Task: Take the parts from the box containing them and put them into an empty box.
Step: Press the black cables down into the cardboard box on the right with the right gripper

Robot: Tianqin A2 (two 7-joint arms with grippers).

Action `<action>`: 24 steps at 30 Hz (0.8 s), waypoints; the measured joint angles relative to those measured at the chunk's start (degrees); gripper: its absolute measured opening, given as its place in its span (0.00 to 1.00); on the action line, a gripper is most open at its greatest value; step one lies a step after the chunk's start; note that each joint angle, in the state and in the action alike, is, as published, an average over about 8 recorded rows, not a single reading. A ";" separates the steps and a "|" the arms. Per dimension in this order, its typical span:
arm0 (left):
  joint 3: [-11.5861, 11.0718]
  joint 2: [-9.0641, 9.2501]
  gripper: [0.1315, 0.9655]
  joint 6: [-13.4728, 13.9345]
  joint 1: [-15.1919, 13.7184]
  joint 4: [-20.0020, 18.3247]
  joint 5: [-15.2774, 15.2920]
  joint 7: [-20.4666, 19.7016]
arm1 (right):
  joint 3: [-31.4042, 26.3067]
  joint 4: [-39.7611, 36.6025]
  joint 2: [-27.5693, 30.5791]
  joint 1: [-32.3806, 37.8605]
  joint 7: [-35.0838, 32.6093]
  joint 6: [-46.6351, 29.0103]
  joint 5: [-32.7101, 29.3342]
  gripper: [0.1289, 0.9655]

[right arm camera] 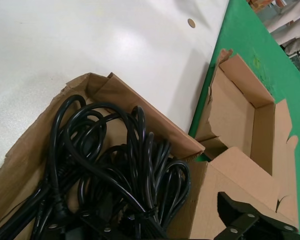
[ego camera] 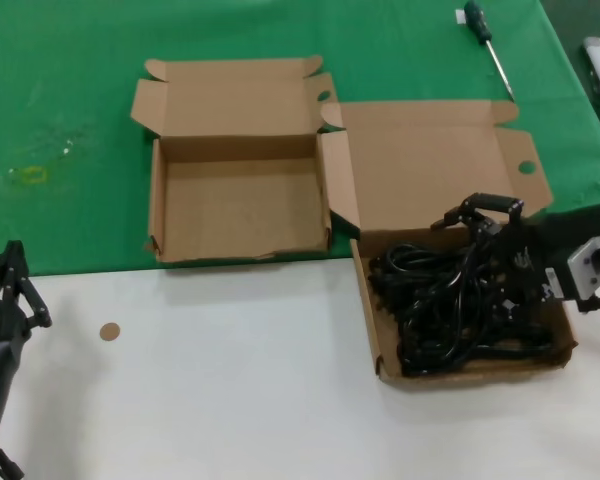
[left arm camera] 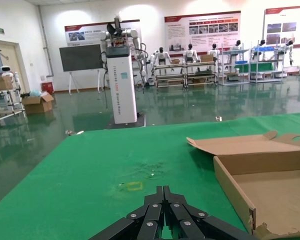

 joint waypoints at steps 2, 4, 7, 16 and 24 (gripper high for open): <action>0.00 0.00 0.02 0.00 0.00 0.00 0.00 0.00 | 0.02 -0.07 -0.12 0.00 -0.03 0.13 -0.10 0.81; 0.00 0.00 0.02 0.00 0.00 0.00 0.00 0.00 | 0.04 -0.17 -0.22 -0.02 -0.10 0.24 -0.18 0.77; 0.00 0.00 0.02 0.00 0.00 0.00 0.00 0.00 | 0.09 -0.29 -0.28 -0.13 -0.24 0.36 -0.25 0.72; 0.00 0.00 0.02 0.00 0.00 0.00 0.00 0.00 | 0.33 -0.21 -0.12 -0.50 -0.28 0.48 -0.28 0.47; 0.00 0.00 0.02 0.00 0.00 0.00 0.00 0.00 | 0.57 0.07 0.30 -0.85 0.11 0.51 -0.30 0.26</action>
